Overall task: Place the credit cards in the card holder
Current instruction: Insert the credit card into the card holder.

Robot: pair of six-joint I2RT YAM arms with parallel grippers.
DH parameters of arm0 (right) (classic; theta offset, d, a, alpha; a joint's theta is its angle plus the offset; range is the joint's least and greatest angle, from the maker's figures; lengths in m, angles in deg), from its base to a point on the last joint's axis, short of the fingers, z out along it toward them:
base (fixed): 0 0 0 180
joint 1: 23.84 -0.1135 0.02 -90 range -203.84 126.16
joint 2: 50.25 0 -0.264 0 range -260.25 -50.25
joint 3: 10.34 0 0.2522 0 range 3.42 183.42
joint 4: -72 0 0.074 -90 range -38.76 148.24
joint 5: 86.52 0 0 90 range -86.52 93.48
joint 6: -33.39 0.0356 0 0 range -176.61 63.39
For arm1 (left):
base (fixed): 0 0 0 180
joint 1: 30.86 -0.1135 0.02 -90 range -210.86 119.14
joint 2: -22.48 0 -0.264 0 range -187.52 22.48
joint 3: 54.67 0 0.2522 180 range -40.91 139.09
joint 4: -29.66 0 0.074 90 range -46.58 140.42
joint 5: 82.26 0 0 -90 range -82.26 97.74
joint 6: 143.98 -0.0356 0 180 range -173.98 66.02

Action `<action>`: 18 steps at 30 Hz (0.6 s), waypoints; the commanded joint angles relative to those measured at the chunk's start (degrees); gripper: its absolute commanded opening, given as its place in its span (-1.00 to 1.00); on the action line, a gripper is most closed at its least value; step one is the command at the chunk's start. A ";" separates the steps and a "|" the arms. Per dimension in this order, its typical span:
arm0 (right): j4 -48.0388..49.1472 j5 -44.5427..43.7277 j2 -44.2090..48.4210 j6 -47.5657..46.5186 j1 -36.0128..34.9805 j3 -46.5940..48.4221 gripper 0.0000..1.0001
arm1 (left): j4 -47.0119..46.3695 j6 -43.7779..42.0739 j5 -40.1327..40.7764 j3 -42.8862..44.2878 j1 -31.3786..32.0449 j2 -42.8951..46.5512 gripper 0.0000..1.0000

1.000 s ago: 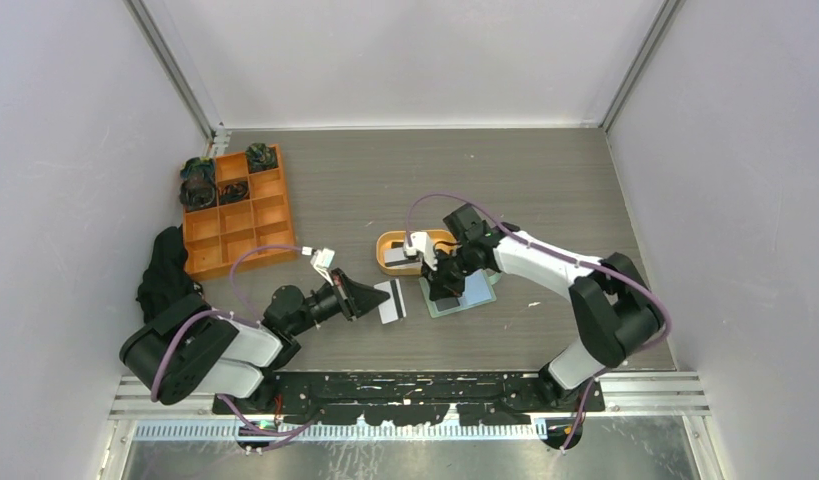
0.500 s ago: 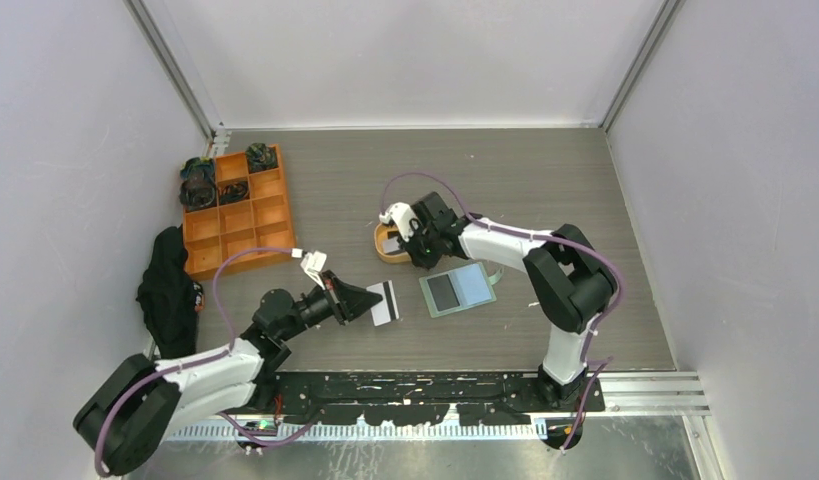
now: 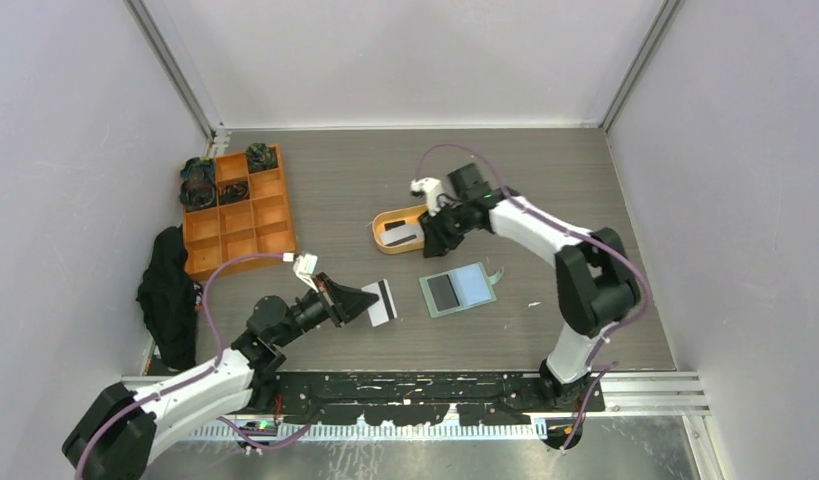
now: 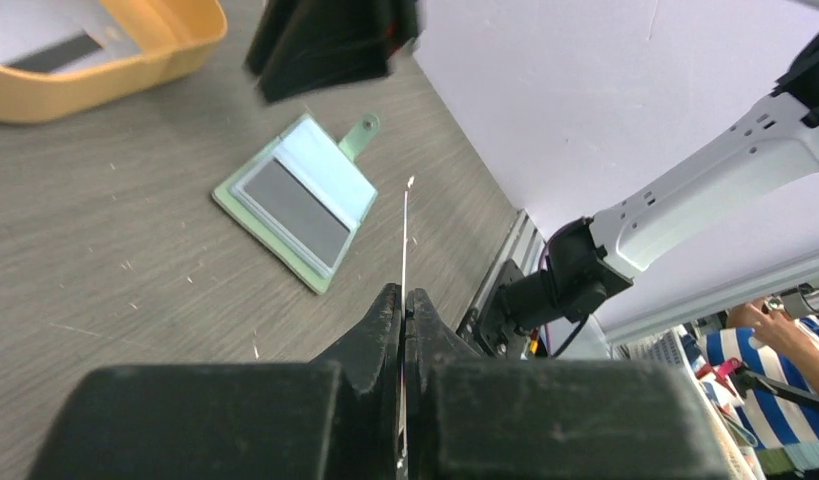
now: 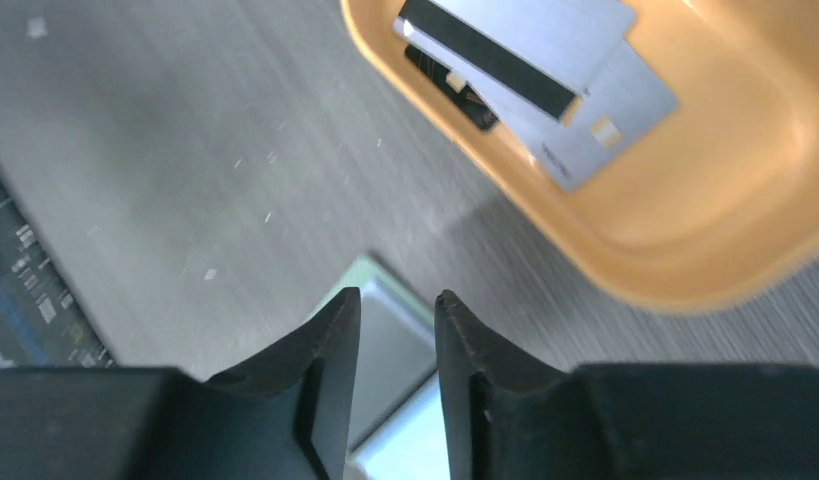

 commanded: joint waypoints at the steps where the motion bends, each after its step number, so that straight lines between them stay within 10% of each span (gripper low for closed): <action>1: -14.93 21.76 10.78 -12.51 8.67 0.90 -0.09 | -5.00 1.60 2.90 2.85 3.64 -5.93 -1.00; 10: -30.42 17.98 22.38 -67.96 18.35 -15.91 0.85 | -28.02 5.68 10.26 8.72 12.21 -30.73 -1.00; 18: -32.87 12.36 14.59 -75.81 18.57 -13.72 0.91 | -38.10 11.47 18.22 15.27 15.07 -51.76 -1.00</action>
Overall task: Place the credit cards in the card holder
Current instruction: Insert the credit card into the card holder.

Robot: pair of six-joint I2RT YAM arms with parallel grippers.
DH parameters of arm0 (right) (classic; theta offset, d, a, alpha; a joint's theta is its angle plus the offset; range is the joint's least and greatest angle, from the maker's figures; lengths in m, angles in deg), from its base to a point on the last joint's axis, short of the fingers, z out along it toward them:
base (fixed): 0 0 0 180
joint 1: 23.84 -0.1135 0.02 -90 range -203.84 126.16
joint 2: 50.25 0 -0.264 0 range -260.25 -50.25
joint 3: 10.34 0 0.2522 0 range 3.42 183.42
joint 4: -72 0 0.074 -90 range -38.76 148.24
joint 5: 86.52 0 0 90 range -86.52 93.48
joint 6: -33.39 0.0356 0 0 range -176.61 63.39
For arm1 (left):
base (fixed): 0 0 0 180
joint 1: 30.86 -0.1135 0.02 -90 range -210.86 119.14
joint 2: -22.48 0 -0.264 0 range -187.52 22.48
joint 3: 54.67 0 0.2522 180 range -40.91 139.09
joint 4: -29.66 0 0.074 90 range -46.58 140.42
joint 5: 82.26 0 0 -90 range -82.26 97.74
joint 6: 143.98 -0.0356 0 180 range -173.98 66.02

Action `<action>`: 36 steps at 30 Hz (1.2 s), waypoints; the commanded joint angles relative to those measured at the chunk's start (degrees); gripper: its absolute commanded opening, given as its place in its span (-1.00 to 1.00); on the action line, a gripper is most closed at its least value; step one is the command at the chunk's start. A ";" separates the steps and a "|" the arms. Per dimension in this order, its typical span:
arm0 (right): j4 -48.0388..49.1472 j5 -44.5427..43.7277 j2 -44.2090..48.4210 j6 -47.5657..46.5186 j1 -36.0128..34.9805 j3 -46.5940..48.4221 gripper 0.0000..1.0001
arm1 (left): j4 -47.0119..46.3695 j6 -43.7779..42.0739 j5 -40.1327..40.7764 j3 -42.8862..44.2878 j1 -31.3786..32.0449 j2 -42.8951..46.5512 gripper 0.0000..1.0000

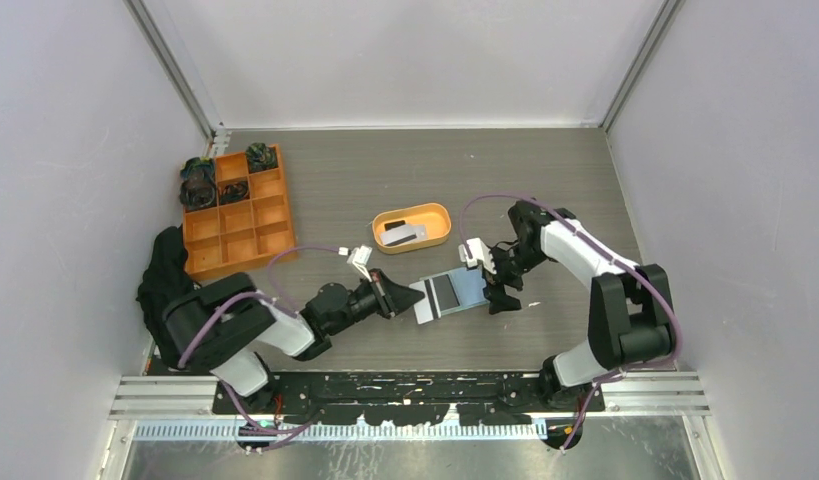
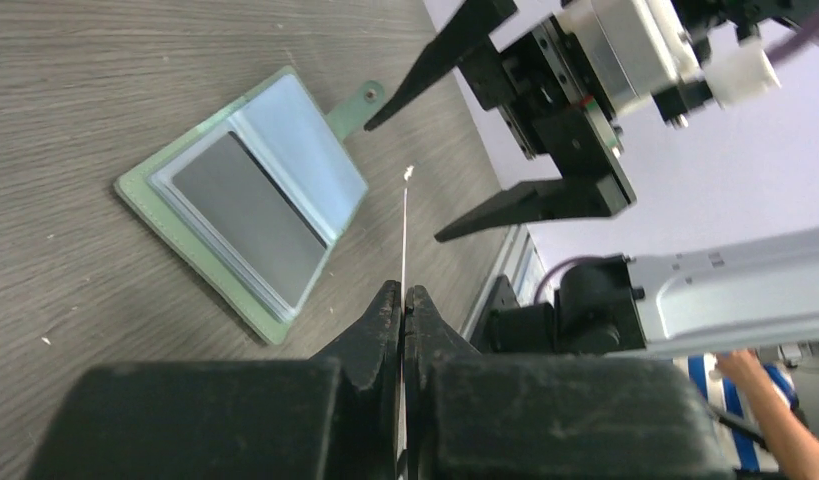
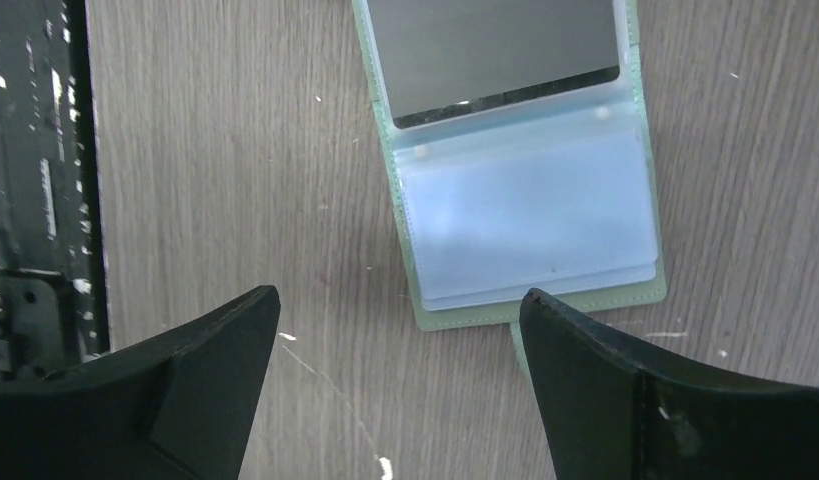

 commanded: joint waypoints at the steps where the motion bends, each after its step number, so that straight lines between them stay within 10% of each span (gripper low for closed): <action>1: -1.00 -3.08 -3.52 -8.13 -0.01 3.00 0.90 | -9.27 3.61 7.92 3.65 1.01 -6.39 -1.00; 36: 7.18 -12.92 -9.81 2.38 -5.22 1.70 0.66 | -8.51 11.88 27.19 14.55 6.09 -26.96 -1.00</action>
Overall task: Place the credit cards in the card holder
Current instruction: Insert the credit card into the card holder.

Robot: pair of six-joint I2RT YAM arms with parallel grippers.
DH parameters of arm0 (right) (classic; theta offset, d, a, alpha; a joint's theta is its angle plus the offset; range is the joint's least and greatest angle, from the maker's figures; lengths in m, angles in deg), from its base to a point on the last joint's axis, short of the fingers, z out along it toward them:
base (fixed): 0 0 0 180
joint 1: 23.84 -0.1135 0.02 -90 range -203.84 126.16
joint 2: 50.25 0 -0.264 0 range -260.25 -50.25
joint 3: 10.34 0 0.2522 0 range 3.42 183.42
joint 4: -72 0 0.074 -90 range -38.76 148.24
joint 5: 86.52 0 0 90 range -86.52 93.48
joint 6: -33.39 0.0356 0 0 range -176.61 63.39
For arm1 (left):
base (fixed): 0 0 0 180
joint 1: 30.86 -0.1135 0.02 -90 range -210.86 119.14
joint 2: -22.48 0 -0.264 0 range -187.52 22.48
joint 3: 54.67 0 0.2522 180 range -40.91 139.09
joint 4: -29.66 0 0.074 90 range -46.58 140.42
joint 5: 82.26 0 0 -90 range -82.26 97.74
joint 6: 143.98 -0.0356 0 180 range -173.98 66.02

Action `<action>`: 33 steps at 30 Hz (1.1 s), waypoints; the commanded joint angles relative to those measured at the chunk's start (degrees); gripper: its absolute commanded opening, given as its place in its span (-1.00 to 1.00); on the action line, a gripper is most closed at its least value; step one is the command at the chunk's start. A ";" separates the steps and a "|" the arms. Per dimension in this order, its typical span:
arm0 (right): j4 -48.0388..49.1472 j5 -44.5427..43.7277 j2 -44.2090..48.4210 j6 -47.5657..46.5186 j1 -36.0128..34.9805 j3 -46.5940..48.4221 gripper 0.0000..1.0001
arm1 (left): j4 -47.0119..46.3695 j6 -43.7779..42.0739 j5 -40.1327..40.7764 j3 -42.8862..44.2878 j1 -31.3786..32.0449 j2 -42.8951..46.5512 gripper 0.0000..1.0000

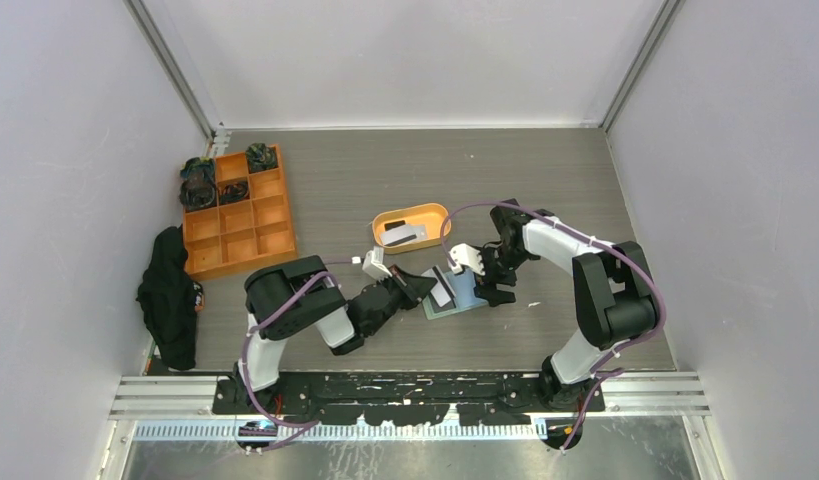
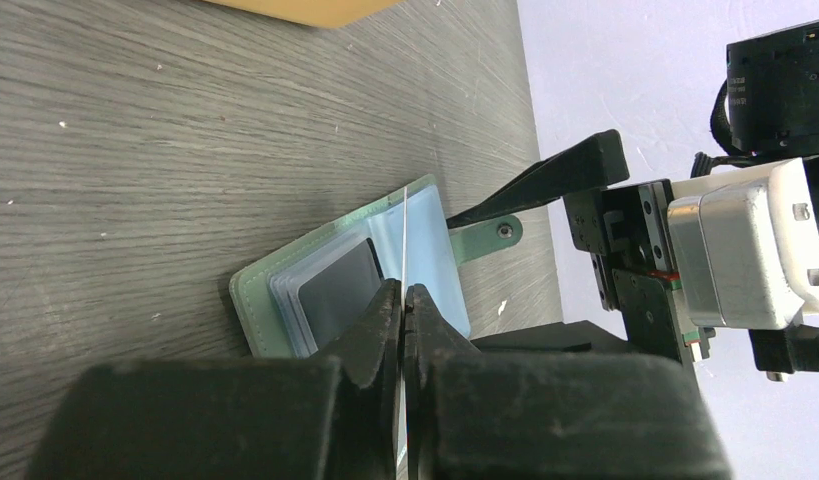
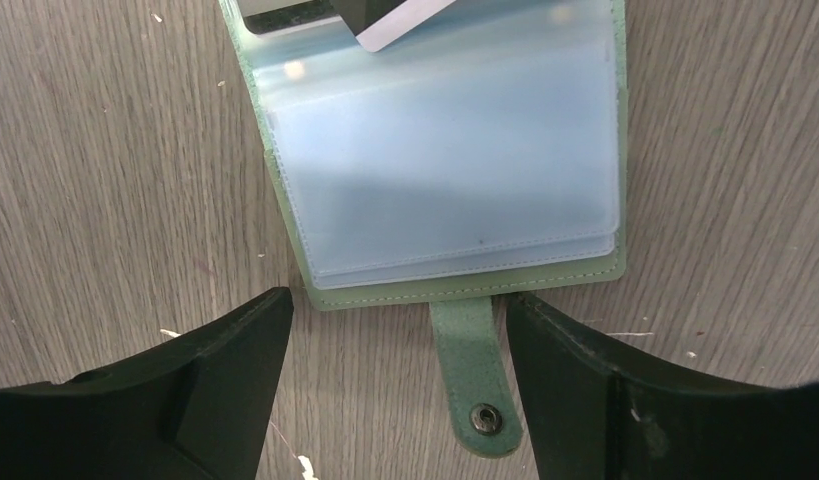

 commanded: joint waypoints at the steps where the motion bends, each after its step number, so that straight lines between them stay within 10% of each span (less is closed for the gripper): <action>1: -2.09 0.56 -0.97 1.51 -0.68 1.12 0.64 | -2.80 0.95 3.20 0.64 0.77 -0.71 -1.00; 33: -2.90 1.38 -0.91 3.59 -2.18 1.96 0.54 | 4.43 12.61 -1.43 1.79 1.93 -2.54 -1.00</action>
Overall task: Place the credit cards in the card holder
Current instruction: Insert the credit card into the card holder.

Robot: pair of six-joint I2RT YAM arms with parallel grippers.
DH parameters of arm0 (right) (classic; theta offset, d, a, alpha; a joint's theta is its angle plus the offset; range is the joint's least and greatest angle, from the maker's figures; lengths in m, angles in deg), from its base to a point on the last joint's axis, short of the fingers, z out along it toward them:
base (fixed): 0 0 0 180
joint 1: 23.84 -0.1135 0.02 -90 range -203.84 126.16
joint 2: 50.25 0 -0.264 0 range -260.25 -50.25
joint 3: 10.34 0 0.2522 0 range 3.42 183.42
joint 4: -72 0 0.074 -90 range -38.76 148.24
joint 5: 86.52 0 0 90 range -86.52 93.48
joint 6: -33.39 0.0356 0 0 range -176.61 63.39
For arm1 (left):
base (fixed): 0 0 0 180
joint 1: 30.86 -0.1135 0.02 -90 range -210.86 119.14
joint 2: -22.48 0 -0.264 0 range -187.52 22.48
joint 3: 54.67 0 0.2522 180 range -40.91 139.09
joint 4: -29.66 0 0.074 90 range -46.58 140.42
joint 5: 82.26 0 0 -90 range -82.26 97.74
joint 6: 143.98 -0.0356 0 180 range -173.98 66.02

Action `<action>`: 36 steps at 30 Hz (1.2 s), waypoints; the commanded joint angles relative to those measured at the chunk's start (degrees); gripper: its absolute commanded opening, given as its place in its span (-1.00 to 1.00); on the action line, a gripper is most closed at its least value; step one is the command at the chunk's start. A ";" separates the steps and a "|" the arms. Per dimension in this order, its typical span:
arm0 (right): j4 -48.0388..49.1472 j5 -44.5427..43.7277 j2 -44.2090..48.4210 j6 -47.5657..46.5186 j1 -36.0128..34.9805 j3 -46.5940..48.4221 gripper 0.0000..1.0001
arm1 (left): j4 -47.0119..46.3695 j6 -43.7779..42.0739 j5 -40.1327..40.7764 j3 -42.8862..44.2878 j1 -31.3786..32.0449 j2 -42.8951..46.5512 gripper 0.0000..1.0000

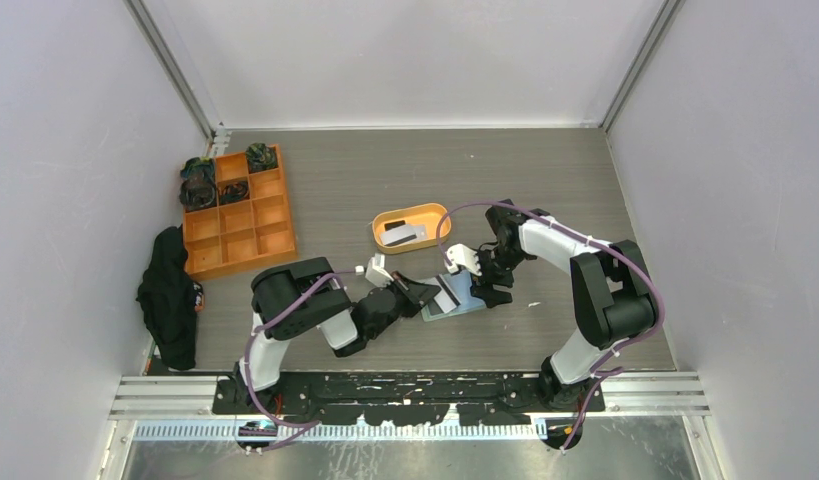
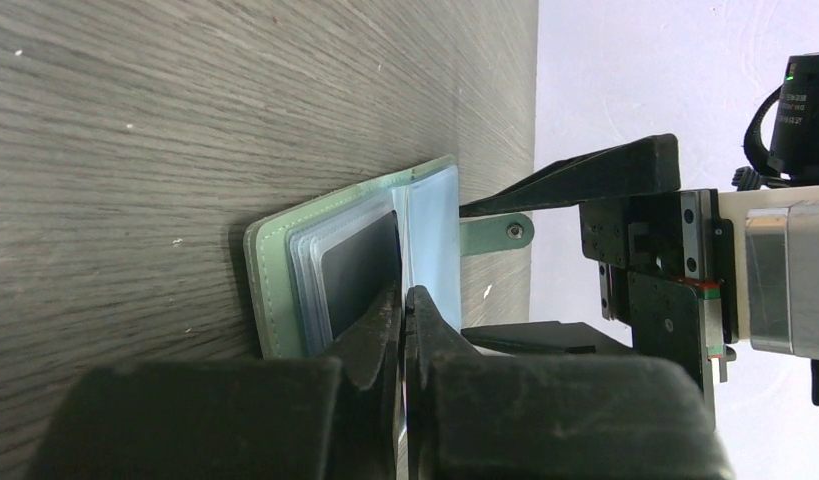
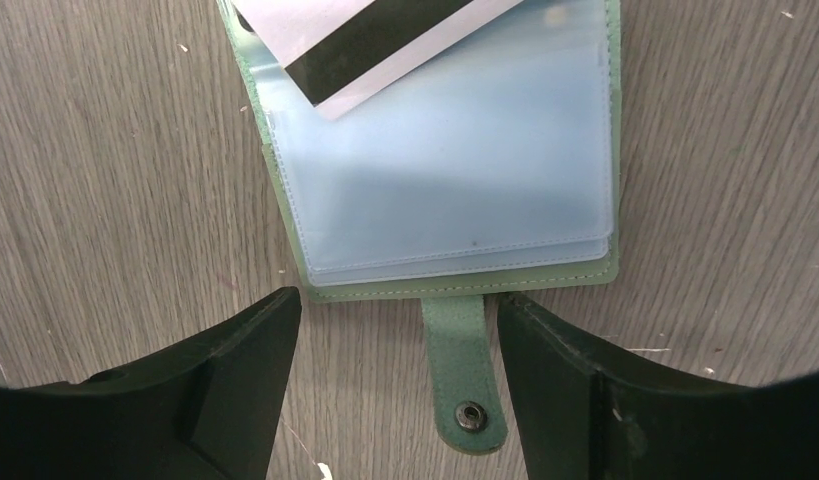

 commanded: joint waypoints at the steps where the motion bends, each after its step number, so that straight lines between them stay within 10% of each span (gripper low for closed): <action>1: -2.02 1.36 -0.59 0.92 -0.54 1.31 0.54 | 0.99 1.36 -1.22 1.11 0.50 -0.55 -1.00; 36: -2.31 1.61 0.13 1.28 -1.16 1.57 0.52 | 11.83 7.41 -7.87 4.39 -0.82 -0.16 -1.00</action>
